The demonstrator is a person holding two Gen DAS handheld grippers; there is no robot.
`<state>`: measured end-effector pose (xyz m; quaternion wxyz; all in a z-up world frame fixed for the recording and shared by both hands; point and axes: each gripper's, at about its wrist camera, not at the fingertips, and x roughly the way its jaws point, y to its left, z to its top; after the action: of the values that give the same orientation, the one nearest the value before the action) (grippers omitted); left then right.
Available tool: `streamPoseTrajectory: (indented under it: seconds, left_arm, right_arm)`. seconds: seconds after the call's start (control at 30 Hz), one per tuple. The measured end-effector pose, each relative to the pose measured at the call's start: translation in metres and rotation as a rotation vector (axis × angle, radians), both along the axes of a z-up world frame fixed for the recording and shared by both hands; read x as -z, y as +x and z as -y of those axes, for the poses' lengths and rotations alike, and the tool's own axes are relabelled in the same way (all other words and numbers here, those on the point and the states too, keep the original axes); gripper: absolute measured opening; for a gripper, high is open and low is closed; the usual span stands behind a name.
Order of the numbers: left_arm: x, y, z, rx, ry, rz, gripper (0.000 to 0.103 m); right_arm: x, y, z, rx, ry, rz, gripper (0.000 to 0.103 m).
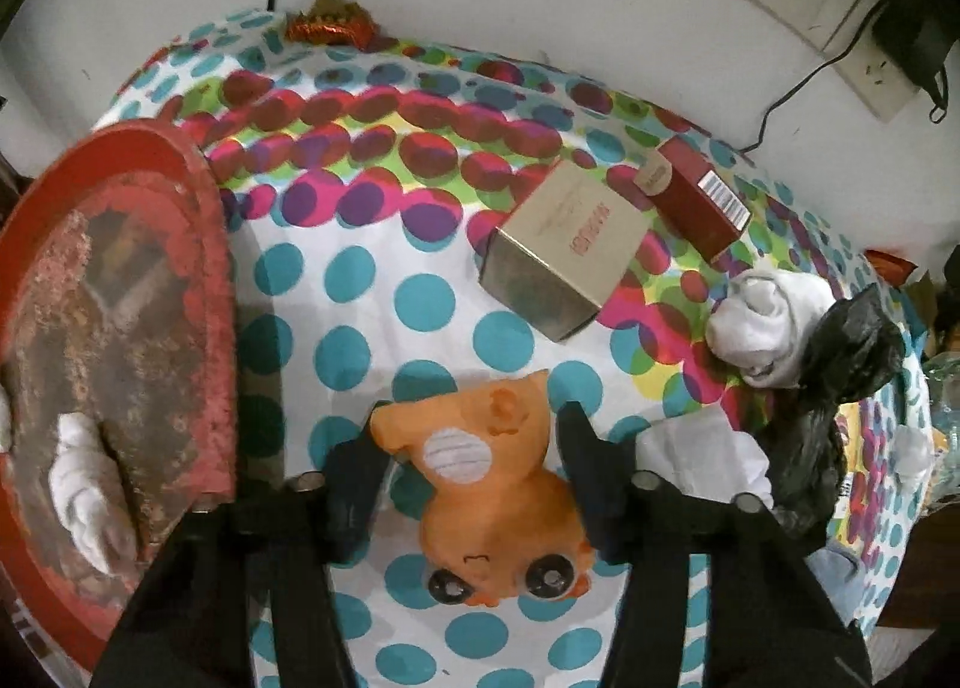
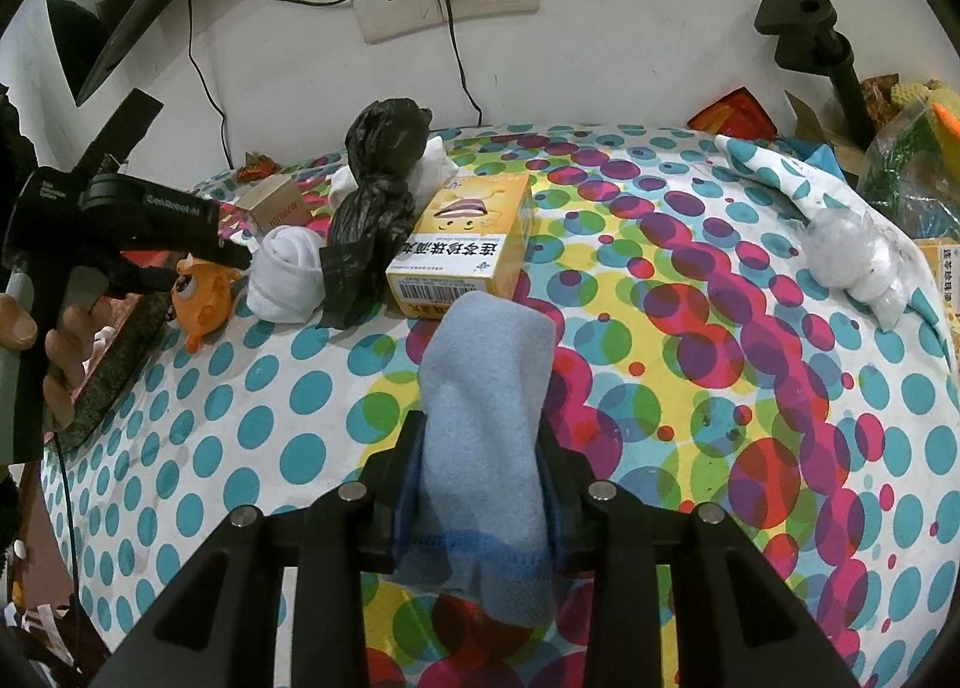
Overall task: Organize objects
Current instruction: 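Grasp the orange cartoon toy with the left tool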
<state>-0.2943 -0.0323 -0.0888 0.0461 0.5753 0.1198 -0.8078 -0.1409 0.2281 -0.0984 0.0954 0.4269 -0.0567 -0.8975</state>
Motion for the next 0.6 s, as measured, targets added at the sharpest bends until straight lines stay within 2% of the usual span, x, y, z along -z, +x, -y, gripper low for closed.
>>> streamPoseTrajectory:
  seconds: [0.2,0.6]
  left_arm:
    - [-0.009,0.003,-0.005,0.036,-0.001,-0.026,0.040]
    - [-0.041,0.026,-0.011,0.110,-0.029,-0.107,0.038]
  right_arm:
    - [0.000,0.000,0.001,0.000,0.004,0.000,0.034]
    - [0.000,0.001,0.003,-0.001,0.027,0.000,0.034]
